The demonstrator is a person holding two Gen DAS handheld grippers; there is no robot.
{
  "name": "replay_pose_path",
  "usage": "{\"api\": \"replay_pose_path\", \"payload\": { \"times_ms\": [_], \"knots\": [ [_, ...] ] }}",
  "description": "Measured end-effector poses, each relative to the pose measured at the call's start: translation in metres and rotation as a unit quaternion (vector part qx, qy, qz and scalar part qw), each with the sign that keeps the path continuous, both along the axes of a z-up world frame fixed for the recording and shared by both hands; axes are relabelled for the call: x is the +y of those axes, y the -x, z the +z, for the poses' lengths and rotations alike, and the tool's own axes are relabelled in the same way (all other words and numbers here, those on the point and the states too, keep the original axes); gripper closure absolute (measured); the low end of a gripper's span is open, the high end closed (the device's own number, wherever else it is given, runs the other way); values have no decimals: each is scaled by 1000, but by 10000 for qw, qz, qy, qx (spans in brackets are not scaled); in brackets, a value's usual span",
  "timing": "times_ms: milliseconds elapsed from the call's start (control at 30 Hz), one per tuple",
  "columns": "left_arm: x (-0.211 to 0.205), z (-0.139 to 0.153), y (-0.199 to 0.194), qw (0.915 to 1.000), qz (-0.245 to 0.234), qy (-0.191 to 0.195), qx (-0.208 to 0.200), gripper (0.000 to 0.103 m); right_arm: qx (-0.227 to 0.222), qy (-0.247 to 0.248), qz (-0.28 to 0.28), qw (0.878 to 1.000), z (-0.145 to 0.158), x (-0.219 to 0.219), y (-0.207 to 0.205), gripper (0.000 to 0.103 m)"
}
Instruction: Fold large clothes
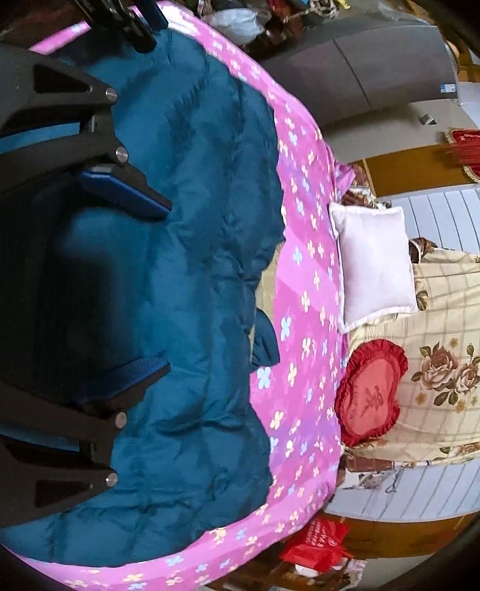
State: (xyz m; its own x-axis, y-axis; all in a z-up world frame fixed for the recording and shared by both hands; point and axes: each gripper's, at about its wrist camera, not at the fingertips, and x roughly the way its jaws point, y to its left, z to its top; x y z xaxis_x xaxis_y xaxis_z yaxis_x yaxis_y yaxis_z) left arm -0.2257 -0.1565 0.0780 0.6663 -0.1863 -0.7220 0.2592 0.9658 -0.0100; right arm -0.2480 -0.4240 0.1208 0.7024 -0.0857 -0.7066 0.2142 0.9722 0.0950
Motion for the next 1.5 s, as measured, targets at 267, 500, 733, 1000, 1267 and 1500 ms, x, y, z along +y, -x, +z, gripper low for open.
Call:
{"api": "replay_pose_path", "payload": {
  "times_ms": [267, 500, 733, 1000, 1267, 1500],
  "knots": [
    [-10, -12, -11, 10000, 0, -51, -39, 54, 193, 96, -137, 9997, -24, -7, -24, 13],
    [-10, -8, -6, 9999, 50, -101, -12, 54, 166, -21, -139, 9998, -21, -9, -18, 12],
    [-7, 12, 21, 9993, 86, -7, -373, 54, -97, -196, -382, 9990, 5, -7, 28, 8],
    [-13, 26, 55, 9978, -71, 170, -641, 54, -233, -137, -541, 9982, 22, 7, 78, 7],
    [-22, 30, 79, 9962, -190, 74, -846, 54, -377, 28, -626, 9973, 26, 29, 111, 7],
    [-27, 27, 87, 9961, -219, 40, -855, 54, -509, 31, -675, 9964, 31, 31, 124, 7]
  ]
}}
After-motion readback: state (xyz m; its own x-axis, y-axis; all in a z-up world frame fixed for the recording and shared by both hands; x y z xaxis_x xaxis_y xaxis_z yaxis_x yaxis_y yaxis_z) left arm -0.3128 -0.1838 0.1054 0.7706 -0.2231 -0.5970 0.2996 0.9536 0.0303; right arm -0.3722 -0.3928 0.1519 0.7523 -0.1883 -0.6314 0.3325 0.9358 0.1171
